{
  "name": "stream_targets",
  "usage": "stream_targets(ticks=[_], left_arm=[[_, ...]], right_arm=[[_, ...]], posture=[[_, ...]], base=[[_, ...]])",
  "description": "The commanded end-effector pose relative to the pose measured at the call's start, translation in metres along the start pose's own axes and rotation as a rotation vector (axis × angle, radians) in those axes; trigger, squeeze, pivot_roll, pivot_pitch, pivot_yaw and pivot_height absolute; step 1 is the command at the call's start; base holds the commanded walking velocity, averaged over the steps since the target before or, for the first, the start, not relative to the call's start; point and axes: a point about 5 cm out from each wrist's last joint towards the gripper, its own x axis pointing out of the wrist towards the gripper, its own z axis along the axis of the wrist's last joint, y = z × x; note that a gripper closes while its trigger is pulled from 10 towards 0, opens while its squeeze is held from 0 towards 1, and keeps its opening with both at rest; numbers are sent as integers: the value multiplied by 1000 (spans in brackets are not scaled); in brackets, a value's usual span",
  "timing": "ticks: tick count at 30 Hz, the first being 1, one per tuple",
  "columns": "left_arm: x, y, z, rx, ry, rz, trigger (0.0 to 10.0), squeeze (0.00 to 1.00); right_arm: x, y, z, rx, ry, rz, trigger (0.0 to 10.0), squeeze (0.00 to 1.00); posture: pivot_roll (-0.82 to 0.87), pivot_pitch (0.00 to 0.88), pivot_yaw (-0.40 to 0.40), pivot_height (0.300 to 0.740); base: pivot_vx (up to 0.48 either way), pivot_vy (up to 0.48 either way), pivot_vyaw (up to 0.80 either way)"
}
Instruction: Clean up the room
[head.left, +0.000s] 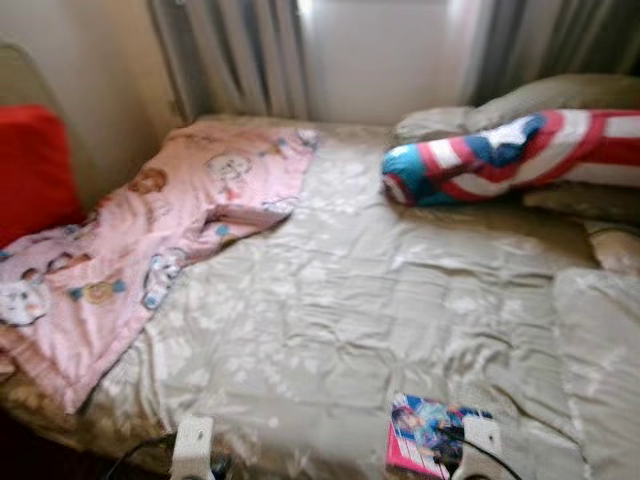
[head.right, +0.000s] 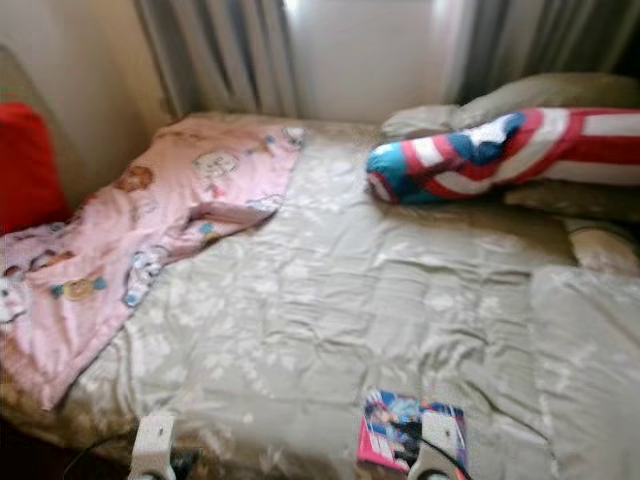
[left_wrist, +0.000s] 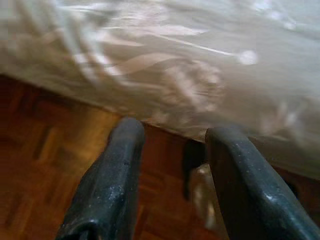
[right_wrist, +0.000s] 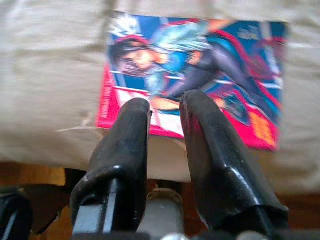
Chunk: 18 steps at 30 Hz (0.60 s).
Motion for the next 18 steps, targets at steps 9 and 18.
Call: stream_targets(ticks=[9, 18], left_arm=[[-1, 2, -4, 13, 27, 11, 10000, 0], [0, 5, -1, 13, 29, 14, 10000, 0]], right_arm=[[-1, -4, -6, -4, 28, -16, 10000, 0], [-2, -5, -9, 23, 39, -25, 10000, 0]], posture=[[-17, 0, 44, 740], [-5, 0, 42, 740]], base=[[0, 0, 800], [0, 0, 0]])
